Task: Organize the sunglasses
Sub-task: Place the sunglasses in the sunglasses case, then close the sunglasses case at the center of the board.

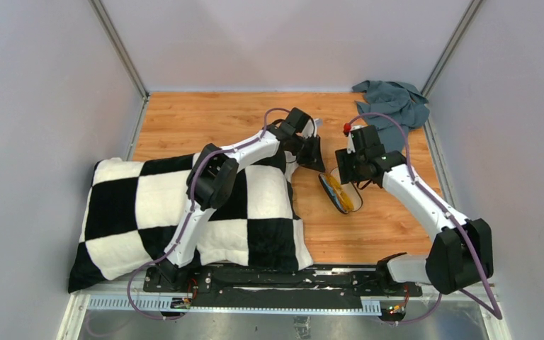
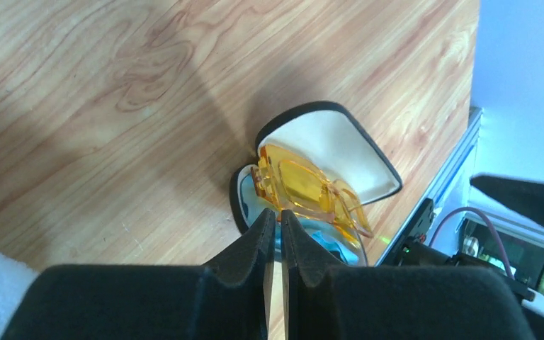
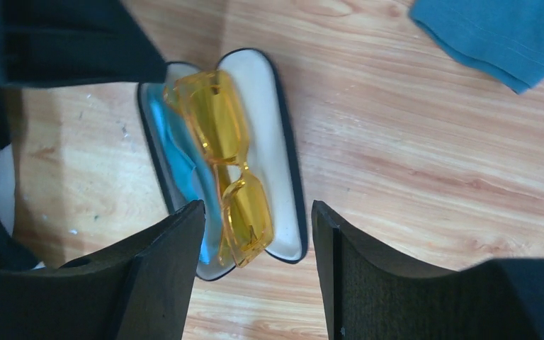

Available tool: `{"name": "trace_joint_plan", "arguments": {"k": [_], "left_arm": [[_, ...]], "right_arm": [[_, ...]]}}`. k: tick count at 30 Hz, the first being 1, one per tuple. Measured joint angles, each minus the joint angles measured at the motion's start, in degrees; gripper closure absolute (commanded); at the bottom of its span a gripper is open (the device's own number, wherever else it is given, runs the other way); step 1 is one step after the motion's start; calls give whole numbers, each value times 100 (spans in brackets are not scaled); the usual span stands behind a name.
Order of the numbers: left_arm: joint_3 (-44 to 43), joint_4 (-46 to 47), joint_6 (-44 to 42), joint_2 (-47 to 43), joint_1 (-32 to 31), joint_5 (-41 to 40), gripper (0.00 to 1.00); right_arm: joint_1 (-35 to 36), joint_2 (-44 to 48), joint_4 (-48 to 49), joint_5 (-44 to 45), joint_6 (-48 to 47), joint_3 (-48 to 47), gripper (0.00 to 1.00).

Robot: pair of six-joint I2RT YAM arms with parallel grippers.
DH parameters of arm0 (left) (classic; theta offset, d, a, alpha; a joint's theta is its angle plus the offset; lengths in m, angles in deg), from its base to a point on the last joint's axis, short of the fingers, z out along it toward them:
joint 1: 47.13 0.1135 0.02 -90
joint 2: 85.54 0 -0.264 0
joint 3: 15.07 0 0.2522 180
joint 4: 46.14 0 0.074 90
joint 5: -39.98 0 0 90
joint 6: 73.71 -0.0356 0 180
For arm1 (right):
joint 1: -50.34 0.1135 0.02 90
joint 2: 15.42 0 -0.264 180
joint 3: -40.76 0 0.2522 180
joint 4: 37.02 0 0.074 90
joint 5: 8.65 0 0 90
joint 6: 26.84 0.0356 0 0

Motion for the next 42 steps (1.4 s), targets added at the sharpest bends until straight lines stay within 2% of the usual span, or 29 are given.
{"name": "trace_joint_plan", "arguments": {"k": [11, 14, 18, 23, 31, 37, 42], "left_arm": [[-59, -26, -13, -522, 0, -94, 87], [299, -11, -15, -911, 0, -162, 88], [1067, -15, -31, -1519, -2, -356, 89], [1790, -133, -107, -1912, -79, -680, 90], [2031, -227, -136, -1816, -568, -870, 91], [1956, -153, -142, -1390, -581, -883, 91], [1545, -269, -166, -914, -562, -905, 91]], "right_arm": [[-1029, -332, 356, -697, 271, 136, 44], [-1189, -481, 457, -850, 328, 160, 46], [-1314, -566, 651, -988, 426, 286, 55], [-1576, -540, 898, -1080, 601, 592, 60], [-1792, -564, 1167, -1274, 697, 710, 66], [-1919, -809, 1309, -1386, 708, 822, 69], [-1921, -907, 1386, -1613, 713, 905, 70]]}}
